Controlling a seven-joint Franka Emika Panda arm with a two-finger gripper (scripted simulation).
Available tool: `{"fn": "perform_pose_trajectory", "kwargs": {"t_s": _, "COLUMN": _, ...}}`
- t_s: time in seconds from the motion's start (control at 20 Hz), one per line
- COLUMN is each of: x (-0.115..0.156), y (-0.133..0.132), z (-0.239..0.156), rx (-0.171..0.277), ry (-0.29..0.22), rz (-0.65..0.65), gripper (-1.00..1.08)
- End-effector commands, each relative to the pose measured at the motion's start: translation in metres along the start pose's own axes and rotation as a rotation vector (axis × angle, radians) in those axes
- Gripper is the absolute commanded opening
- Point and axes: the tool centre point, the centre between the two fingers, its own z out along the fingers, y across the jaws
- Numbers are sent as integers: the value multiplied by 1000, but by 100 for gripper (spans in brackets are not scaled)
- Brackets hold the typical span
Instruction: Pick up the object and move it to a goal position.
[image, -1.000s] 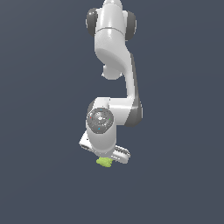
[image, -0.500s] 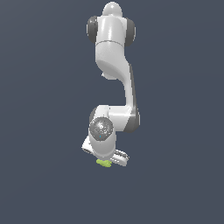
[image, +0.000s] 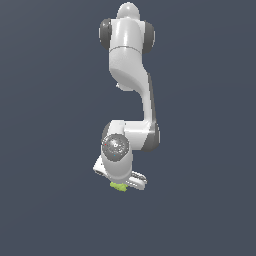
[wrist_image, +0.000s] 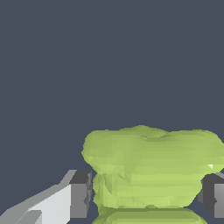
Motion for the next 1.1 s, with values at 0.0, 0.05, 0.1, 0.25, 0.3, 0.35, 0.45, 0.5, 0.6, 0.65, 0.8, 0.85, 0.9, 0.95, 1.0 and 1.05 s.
{"fn": "perform_pose_trajectory", "kwargs": {"t_s": 0.0, "x": 0, "y": 0, "z": 0, "rx": 0, "ry": 0, "rz": 0, "gripper": -100}}
{"fn": "perform_pose_trajectory", "kwargs": {"t_s": 0.05, "x": 0, "y": 0, "z": 0, "rx": 0, "ry": 0, "rz": 0, "gripper": -100}}
{"fn": "perform_pose_trajectory", "kwargs": {"t_s": 0.1, "x": 0, "y": 0, "z": 0, "rx": 0, "ry": 0, "rz": 0, "gripper": -100}}
{"fn": "perform_pose_trajectory", "kwargs": {"t_s": 0.25, "x": 0, "y": 0, "z": -1, "rx": 0, "ry": 0, "rz": 0, "gripper": -100}}
{"fn": "perform_pose_trajectory", "kwargs": {"t_s": 0.3, "x": 0, "y": 0, "z": -1, "rx": 0, "ry": 0, "rz": 0, "gripper": -100}}
{"fn": "perform_pose_trajectory", "kwargs": {"t_s": 0.35, "x": -1, "y": 1, "z": -2, "rx": 0, "ry": 0, "rz": 0, "gripper": -100}}
{"fn": "perform_pose_trajectory", "kwargs": {"t_s": 0.45, "x": -2, "y": 2, "z": -5, "rx": 0, "ry": 0, "rz": 0, "gripper": -100}}
{"fn": "perform_pose_trajectory", "kwargs": {"t_s": 0.5, "x": -3, "y": 2, "z": -7, "rx": 0, "ry": 0, "rz": 0, "gripper": -100}}
{"fn": "perform_pose_trajectory", "kwargs": {"t_s": 0.6, "x": -5, "y": 4, "z": -12, "rx": 0, "ry": 0, "rz": 0, "gripper": -100}}
{"fn": "perform_pose_trajectory", "kwargs": {"t_s": 0.65, "x": -6, "y": 5, "z": -15, "rx": 0, "ry": 0, "rz": 0, "gripper": -100}}
{"fn": "perform_pose_trajectory", "kwargs": {"t_s": 0.8, "x": -11, "y": 9, "z": -26, "rx": 0, "ry": 0, "rz": 0, "gripper": -100}}
{"fn": "perform_pose_trajectory", "kwargs": {"t_s": 0.85, "x": -13, "y": 10, "z": -30, "rx": 0, "ry": 0, "rz": 0, "gripper": -100}}
{"fn": "perform_pose_trajectory", "kwargs": {"t_s": 0.9, "x": -15, "y": 12, "z": -35, "rx": 0, "ry": 0, "rz": 0, "gripper": -100}}
{"fn": "perform_pose_trajectory", "kwargs": {"t_s": 0.95, "x": -17, "y": 14, "z": -41, "rx": 0, "ry": 0, "rz": 0, "gripper": -100}}
{"fn": "perform_pose_trajectory", "kwargs": {"t_s": 1.0, "x": -19, "y": 16, "z": -46, "rx": 0, "ry": 0, "rz": 0, "gripper": -100}}
{"fn": "perform_pose_trajectory", "kwargs": {"t_s": 1.05, "x": -22, "y": 18, "z": -52, "rx": 1, "ry": 0, "rz": 0, "gripper": -100}}
